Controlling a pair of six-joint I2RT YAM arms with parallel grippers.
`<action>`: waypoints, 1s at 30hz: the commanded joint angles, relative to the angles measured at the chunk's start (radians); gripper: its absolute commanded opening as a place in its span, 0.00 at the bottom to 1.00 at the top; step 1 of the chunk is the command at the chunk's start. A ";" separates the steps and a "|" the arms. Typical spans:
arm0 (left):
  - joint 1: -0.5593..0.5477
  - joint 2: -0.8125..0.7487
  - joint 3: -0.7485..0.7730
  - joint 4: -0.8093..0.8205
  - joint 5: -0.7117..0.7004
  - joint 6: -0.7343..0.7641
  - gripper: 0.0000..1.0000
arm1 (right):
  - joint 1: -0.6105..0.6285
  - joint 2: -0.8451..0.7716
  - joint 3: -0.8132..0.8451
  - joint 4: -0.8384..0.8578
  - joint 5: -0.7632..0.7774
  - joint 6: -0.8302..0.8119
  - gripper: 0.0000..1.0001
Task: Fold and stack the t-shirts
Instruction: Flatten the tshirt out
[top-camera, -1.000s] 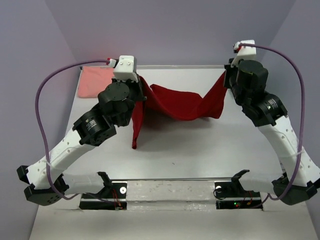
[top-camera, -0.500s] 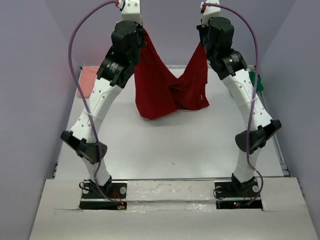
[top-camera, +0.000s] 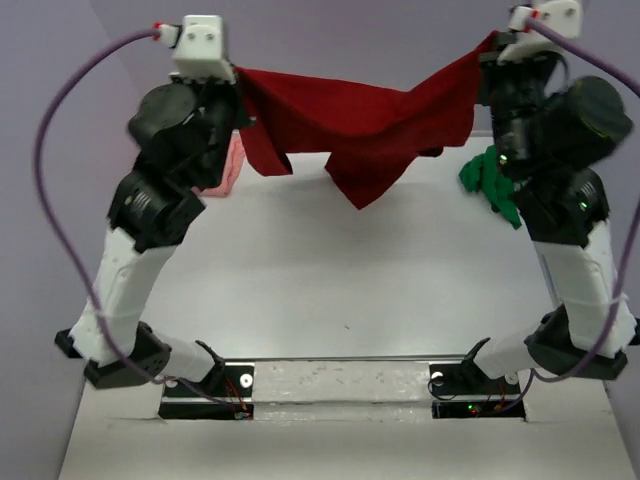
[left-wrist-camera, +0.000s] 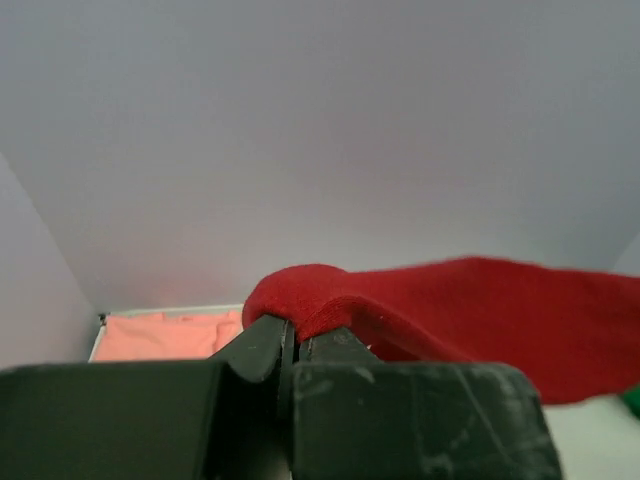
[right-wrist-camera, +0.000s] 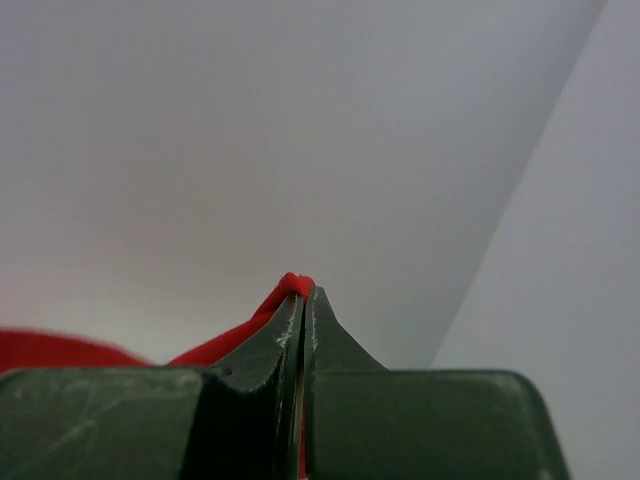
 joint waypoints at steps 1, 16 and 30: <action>-0.097 -0.186 -0.016 -0.063 -0.193 0.024 0.00 | 0.138 -0.106 -0.059 0.267 0.271 -0.292 0.00; 0.026 -0.364 -0.328 -0.062 -0.154 -0.029 0.00 | 0.226 -0.183 -0.229 0.460 0.308 -0.438 0.00; 0.271 -0.218 -0.398 0.041 0.091 -0.092 0.00 | -0.150 -0.109 -0.254 0.154 0.051 -0.074 0.00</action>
